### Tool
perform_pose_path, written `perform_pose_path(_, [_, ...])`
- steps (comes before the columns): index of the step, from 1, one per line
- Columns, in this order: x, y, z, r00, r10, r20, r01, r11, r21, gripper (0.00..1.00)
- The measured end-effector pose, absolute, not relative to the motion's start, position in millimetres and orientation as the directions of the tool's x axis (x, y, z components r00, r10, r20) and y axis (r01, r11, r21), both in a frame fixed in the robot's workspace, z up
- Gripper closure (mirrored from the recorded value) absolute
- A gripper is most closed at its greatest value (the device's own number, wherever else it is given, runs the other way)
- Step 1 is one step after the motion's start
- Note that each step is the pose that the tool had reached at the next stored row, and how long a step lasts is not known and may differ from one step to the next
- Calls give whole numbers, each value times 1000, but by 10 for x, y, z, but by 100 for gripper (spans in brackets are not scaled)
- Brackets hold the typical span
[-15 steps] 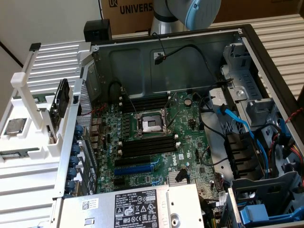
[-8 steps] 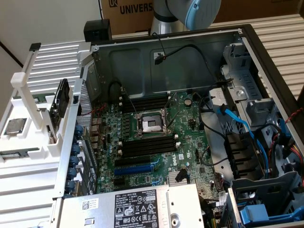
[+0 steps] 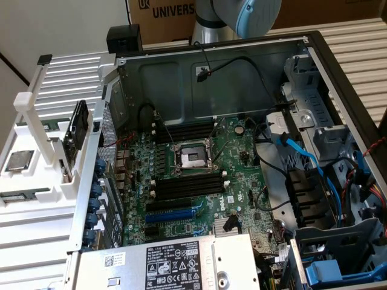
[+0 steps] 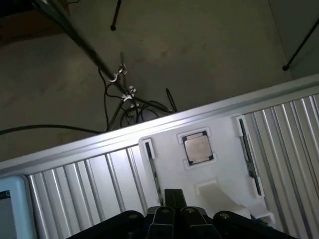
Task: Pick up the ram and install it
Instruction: 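Pick up the ram and move it above insertion slot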
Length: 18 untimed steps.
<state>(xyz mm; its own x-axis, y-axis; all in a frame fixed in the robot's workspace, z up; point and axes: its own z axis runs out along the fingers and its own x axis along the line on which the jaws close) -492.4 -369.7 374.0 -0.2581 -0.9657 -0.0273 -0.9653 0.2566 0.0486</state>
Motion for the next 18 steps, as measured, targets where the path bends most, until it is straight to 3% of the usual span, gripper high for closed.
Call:
perform_pose_path(12, [-4924, -3697, 3721, -46, -999, -27, -998, 45, 49, 90])
perform_pose_path(18, [-4924, -3696, 3713, -44, -999, -27, -998, 43, 47, 90])
